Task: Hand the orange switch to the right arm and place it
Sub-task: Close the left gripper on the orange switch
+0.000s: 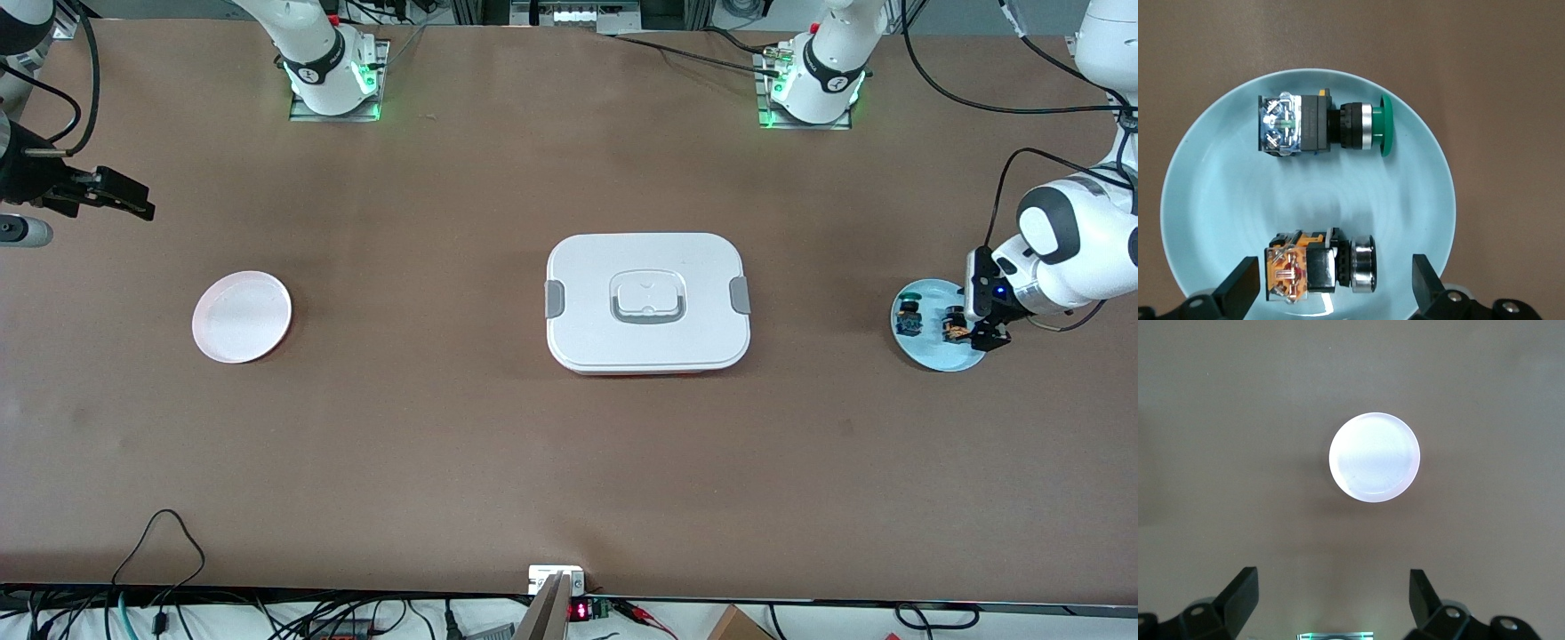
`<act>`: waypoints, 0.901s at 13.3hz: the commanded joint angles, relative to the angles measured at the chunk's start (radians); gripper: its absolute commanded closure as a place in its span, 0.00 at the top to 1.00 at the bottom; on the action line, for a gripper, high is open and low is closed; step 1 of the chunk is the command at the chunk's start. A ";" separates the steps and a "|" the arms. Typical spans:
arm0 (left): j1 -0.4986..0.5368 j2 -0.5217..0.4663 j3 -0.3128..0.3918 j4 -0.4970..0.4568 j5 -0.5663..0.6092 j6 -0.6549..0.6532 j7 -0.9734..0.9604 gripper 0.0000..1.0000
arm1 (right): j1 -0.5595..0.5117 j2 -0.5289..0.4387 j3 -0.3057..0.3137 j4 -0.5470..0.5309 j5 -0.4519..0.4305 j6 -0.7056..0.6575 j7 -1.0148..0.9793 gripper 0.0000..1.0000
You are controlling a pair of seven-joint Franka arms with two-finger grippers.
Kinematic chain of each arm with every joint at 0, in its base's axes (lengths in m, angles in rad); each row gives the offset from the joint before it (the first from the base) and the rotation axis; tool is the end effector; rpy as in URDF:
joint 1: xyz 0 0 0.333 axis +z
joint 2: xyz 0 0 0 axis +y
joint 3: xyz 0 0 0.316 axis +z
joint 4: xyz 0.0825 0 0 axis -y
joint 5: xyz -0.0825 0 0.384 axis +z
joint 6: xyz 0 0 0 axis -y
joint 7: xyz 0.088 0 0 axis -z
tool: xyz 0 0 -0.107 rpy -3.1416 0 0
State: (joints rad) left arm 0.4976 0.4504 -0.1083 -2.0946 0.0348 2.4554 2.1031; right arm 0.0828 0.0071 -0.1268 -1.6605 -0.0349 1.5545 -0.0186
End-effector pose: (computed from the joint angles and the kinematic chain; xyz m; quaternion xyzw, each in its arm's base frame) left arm 0.5314 0.2177 0.1973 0.6468 -0.7613 -0.0012 0.0452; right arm 0.5496 -0.0278 0.5773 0.9982 -0.0120 -0.0570 0.0161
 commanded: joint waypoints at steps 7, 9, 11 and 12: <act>0.018 0.066 -0.005 0.057 -0.070 0.004 0.032 1.00 | 0.002 -0.009 0.000 0.008 0.016 -0.017 -0.009 1.00; 0.027 0.073 -0.007 0.057 -0.072 0.005 0.034 0.96 | 0.002 -0.009 0.000 0.008 0.016 -0.017 -0.009 1.00; 0.025 0.073 -0.007 0.059 -0.070 0.005 0.047 0.88 | 0.002 -0.009 0.000 0.008 0.016 -0.017 -0.009 1.00; 0.025 0.073 -0.007 0.061 -0.070 0.005 0.057 0.85 | 0.002 -0.009 0.000 0.008 0.016 -0.017 -0.009 1.00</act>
State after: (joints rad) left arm 0.5144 0.5084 -0.1065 -2.0589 -0.0079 2.4595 2.1116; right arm 0.0829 0.0070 -0.1265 -1.6605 -0.0348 1.5545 -0.0186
